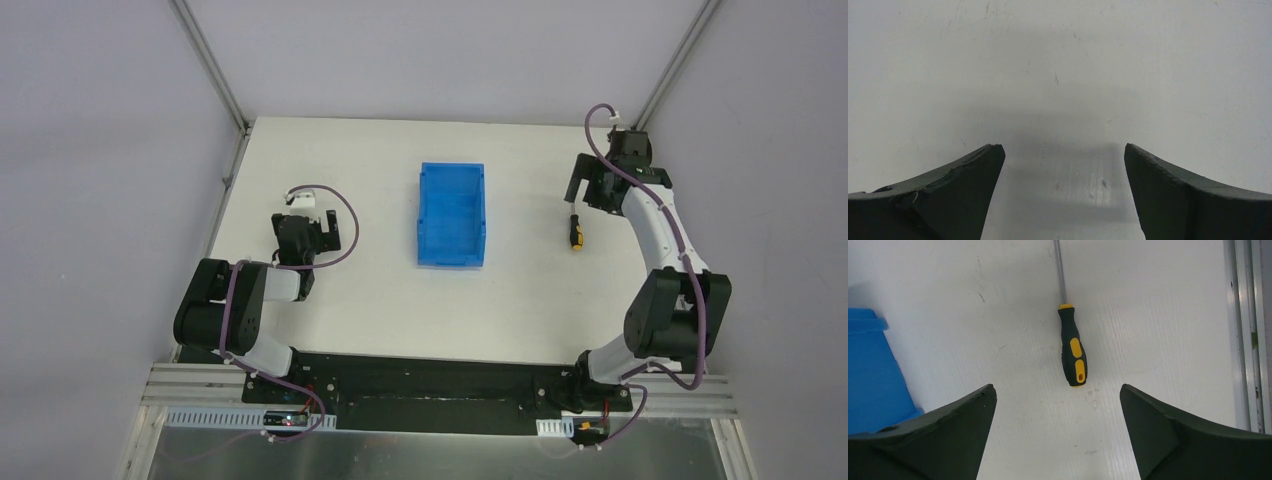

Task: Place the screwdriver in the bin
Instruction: Pick up the screwdriver from the center of the board.

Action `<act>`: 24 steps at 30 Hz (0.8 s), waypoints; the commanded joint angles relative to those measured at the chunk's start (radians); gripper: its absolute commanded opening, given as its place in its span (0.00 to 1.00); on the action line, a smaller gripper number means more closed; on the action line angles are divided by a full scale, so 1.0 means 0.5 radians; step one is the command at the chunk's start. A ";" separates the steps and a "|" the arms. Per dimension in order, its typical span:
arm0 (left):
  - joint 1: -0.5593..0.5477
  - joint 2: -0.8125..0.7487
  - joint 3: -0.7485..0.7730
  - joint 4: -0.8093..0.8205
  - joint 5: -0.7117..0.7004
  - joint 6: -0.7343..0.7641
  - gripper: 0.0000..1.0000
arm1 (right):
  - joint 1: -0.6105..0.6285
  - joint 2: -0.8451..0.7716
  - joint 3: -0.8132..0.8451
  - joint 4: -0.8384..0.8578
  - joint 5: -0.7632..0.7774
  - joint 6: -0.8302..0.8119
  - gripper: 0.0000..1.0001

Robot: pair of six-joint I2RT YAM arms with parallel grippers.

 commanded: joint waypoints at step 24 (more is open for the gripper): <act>0.024 -0.027 0.006 0.057 0.019 -0.011 0.99 | 0.002 0.560 0.161 -0.066 0.063 -0.165 0.98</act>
